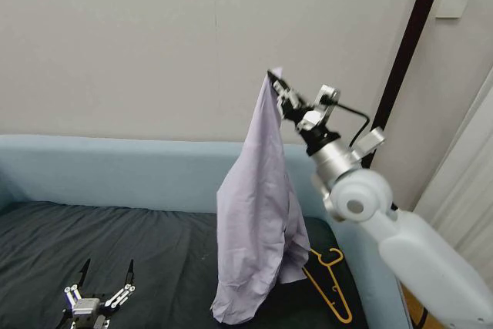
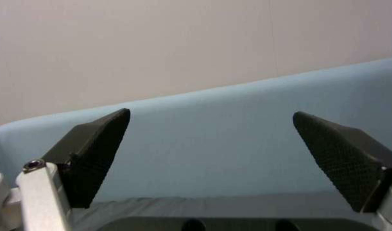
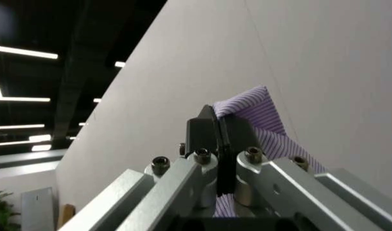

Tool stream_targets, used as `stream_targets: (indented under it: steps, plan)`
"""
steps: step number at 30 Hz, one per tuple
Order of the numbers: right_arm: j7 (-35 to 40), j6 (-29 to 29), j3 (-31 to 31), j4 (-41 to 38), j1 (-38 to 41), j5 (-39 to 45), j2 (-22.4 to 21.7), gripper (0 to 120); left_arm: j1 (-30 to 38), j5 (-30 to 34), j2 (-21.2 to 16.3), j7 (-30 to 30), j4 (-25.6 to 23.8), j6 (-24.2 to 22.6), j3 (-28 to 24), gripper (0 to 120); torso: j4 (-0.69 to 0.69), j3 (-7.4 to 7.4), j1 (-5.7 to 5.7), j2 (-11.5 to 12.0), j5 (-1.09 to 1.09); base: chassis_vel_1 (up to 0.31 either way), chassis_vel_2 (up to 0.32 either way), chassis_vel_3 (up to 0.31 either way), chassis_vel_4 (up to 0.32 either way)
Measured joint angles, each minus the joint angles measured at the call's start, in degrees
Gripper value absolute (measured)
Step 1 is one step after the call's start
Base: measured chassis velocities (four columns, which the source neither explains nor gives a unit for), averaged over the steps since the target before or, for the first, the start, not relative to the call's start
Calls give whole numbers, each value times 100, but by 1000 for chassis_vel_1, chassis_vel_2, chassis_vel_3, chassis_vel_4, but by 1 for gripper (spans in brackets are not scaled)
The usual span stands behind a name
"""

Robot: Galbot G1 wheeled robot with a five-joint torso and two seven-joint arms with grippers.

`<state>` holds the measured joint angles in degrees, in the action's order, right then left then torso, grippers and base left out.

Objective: Pick up the clothes from the sofa and hang them on the clothes hanger.

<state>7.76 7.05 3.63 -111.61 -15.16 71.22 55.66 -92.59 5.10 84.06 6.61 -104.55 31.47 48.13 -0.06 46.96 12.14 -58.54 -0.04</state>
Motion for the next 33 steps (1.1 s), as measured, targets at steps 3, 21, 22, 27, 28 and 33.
stream_targets:
  steps: [3,21,22,27,28,33]
  plan:
    - [412,-187,-98,32,471,-27,-43,0,70,45,-56,-1,36,0,-4,100,1,0,0,0,1,0,0,0,0]
    - [1691,-1528,-370,98,1638,-558,-56,0,252,154,-167,-4,259,-2,-48,100,0,-1,0,-1,-1,0,0,0,0]
    - [1868,-1752,-316,117,1585,-652,-6,0,255,153,-183,-4,284,-8,-46,100,0,-1,0,-2,-2,0,0,0,0]
    - [2222,-2663,300,398,614,-1483,194,0,135,153,-213,-24,281,-11,38,100,1,0,-1,-2,0,0,0,0,0]
    - [2211,-2712,485,540,324,-1705,242,0,74,153,-209,-36,226,-10,60,100,1,0,-1,-1,-2,0,0,0,0]
    - [2140,-2625,1056,1364,-1067,-2624,748,0,-249,128,-108,-68,-15,129,169,100,-1,1,-1,0,3,0,0,0,0]
